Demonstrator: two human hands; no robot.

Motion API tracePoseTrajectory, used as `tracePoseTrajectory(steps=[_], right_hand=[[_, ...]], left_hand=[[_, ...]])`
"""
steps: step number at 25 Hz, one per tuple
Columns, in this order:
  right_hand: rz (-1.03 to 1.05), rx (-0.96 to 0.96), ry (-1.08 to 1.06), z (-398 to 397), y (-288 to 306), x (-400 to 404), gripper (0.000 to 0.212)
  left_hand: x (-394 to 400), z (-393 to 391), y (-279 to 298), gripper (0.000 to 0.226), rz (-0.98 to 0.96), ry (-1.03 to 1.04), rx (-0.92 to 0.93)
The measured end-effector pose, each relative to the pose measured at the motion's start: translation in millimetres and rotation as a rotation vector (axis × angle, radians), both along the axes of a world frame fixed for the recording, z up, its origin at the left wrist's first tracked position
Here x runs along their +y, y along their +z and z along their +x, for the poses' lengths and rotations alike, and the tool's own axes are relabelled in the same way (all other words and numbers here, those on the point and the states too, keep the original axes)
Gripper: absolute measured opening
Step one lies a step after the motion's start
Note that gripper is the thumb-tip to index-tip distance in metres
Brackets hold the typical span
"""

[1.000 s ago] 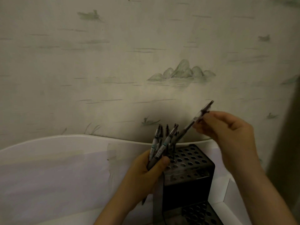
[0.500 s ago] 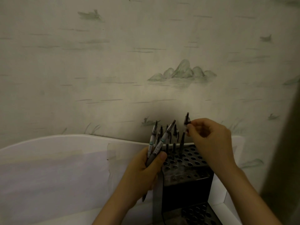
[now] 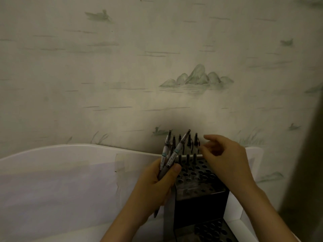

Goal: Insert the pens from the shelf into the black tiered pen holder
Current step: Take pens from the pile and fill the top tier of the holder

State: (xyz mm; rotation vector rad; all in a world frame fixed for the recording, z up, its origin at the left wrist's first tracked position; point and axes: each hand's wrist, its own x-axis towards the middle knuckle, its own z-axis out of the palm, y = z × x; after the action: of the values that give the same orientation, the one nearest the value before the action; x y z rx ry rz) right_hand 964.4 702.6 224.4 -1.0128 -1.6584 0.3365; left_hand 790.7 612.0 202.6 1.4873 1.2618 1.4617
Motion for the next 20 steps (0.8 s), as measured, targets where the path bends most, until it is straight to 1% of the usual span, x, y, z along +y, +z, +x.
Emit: tracePoseTrajectory(steps=[2,4,7,8,10,12,15,18,20], right_hand=[[0.105,0.101,0.043,-0.6,2.7,-10.0,0.023],[0.092,0.148,0.195,-2.7,7.4,-18.8,0.021],[-0.155,0.231,0.508,-6.7,14.3,-26.9,0.025],[-0.228,0.268,0.576,-6.8,15.7,-28.5,0.026],[-0.277,0.314,0.639,-6.1,16.5,-29.8,0.024],[-0.289,0.370,0.658,-4.4,16.8,-30.3,0.024],[-0.308,0.567,0.613,1.3,24.7,-25.0,0.023],[-0.181,0.720,0.479,16.7,40.5,-18.5,0.016],[-0.055,0.712,0.341,28.4,48.3,-15.6,0.012]], left_hand=[[-0.3,1.5,-0.3,0.025,-0.003,-0.019,0.011],[-0.2,3.6,0.3,0.023,0.001,-0.039,0.023],[0.8,7.5,1.7,0.021,0.009,-0.043,0.054],[1.2,8.0,2.0,0.021,0.012,-0.038,0.063],[1.6,8.2,2.5,0.021,0.016,-0.037,0.074],[0.9,8.2,3.1,0.021,0.011,-0.042,0.074],[-0.6,7.4,4.4,0.017,-0.015,-0.031,0.045],[-1.4,4.9,6.8,0.021,-0.021,-0.018,0.027],[-1.2,4.3,8.8,0.023,-0.022,-0.024,-0.002]])
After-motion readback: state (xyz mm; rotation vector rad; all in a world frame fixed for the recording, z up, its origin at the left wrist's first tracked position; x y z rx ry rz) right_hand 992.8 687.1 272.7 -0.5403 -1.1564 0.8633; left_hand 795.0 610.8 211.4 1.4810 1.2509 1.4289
